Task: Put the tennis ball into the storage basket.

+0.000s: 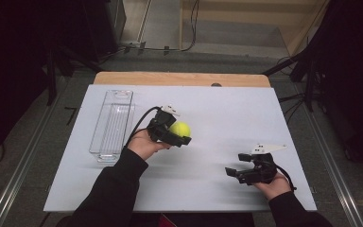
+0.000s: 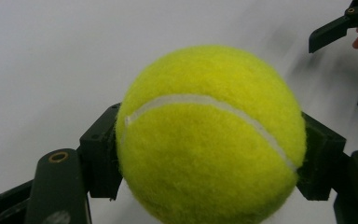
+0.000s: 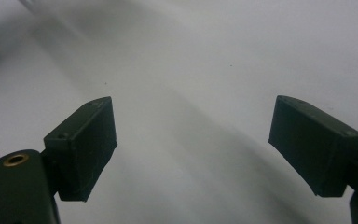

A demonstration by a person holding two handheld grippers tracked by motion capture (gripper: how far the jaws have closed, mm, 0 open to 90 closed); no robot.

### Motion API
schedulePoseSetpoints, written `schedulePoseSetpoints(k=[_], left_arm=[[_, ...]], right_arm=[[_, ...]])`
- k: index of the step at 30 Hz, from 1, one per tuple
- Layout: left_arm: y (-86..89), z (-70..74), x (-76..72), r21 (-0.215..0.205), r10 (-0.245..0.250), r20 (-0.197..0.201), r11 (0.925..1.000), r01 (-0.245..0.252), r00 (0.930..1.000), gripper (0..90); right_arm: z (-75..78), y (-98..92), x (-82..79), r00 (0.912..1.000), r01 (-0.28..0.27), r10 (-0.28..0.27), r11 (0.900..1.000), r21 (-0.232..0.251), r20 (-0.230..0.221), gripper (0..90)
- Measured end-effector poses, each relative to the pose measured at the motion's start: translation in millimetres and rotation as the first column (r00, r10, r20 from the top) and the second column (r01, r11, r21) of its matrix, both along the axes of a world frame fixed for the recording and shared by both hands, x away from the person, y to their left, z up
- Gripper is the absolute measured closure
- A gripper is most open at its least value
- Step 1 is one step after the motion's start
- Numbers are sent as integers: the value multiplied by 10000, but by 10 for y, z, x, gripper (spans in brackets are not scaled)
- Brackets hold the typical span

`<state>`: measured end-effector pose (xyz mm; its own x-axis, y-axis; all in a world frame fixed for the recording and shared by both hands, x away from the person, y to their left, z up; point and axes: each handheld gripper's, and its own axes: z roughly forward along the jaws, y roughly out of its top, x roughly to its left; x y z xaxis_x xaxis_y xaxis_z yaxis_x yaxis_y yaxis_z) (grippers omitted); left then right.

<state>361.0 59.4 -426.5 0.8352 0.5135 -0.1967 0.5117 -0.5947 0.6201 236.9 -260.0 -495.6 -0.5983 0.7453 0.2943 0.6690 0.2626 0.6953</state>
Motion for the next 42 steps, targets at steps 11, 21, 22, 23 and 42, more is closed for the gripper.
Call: schedulePoseSetpoints(k=[11,21,22,23,42], left_arm=[[110,47,32,-62,253,32,9997,-253,9997,267],[230,69,78,-58,521,110,9986,-521,9986,267],[244,75,84,-24,520,114,9986,-520,9986,267],[253,78,87,-52,570,144,9984,-570,9983,267],[473,117,170,18,1180,246,9930,-1181,9927,267]], right_arm=[[0,0,0,10000,10,-10,10000,2,-18,130],[4,4,-4,10000,-43,42,10000,41,47,130],[4,5,-3,10000,-32,32,10000,26,34,130],[3,5,-3,10000,-22,22,10000,25,32,130],[4,5,-4,10000,-7,7,10000,48,26,130]])
